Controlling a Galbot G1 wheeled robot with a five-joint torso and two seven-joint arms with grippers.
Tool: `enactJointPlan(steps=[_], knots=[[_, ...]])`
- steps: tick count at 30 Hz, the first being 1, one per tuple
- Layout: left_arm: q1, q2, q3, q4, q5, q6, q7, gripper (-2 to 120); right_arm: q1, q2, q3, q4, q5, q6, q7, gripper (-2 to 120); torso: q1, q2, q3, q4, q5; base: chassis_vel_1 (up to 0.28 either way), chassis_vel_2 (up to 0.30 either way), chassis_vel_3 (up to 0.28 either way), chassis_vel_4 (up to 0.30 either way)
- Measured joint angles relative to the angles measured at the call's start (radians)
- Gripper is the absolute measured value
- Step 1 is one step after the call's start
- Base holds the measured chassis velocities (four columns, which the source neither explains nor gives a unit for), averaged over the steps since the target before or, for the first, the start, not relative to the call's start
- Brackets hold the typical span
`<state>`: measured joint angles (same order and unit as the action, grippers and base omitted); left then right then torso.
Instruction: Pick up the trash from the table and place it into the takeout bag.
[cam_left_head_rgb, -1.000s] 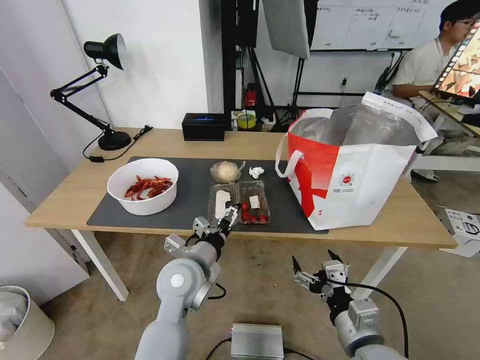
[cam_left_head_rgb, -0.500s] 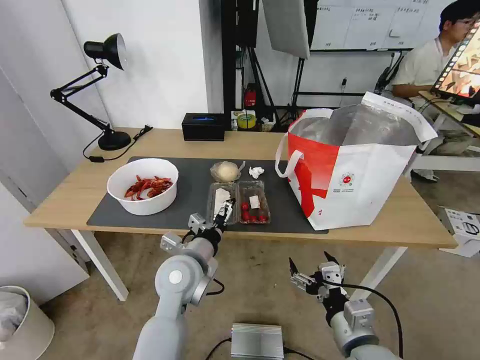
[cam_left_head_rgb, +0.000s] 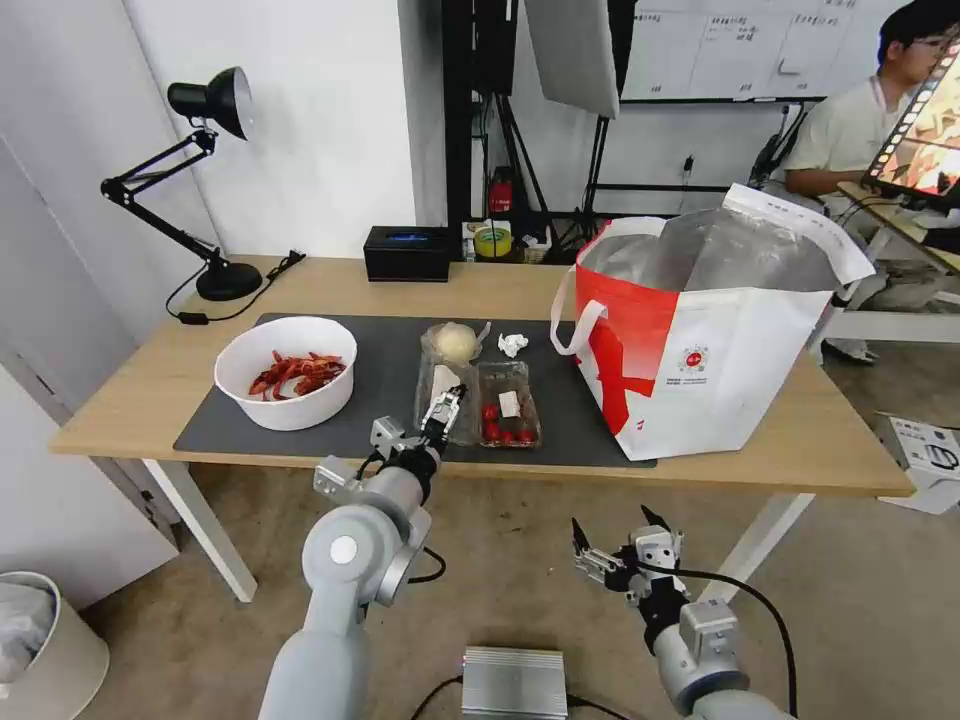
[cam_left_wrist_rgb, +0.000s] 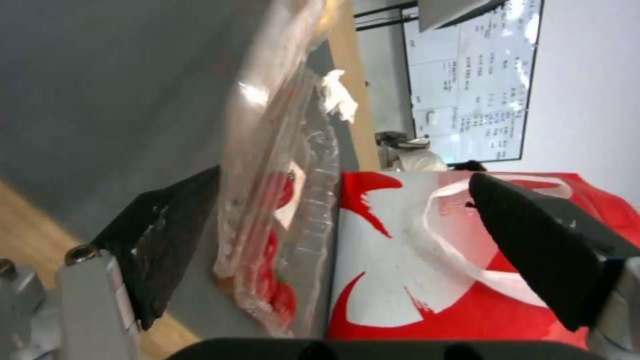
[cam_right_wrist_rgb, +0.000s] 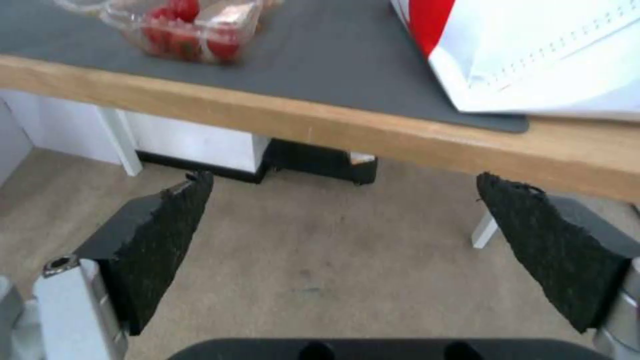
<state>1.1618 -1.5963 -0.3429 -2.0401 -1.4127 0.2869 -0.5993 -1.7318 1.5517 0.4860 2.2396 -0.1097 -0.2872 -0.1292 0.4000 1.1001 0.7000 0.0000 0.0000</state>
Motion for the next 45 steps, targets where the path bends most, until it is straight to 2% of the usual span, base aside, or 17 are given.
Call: enactJointPlan(steps=[17, 33, 45], knots=[[-0.009, 0.000, 0.023, -0.028, -0.009, -0.006, 0.034, 100, -0.008, 0.001, 0.007, 0.020, 0.001, -0.003, 0.002, 100, 0.000, 0.000, 0.000, 0.0000, 0.0001, 0.000, 0.000, 0.000, 0.000], [0.002, -0.001, 0.139, -0.013, 0.049, -0.006, 0.061, 100, -0.025, 0.008, 0.022, 0.038, -0.003, -0.001, 0.002, 100, 0.000, 0.000, 0.000, -0.0001, 0.0001, 0.000, 0.000, 0.000, 0.000], [0.002, 0.001, 0.135, -0.038, 0.065, 0.000, 0.097, 100, -0.027, -0.007, 0.031, 0.045, 0.015, 0.001, 0.002, 100, 0.000, 0.000, 0.000, 0.0000, 0.0001, 0.000, 0.000, 0.000, 0.000]])
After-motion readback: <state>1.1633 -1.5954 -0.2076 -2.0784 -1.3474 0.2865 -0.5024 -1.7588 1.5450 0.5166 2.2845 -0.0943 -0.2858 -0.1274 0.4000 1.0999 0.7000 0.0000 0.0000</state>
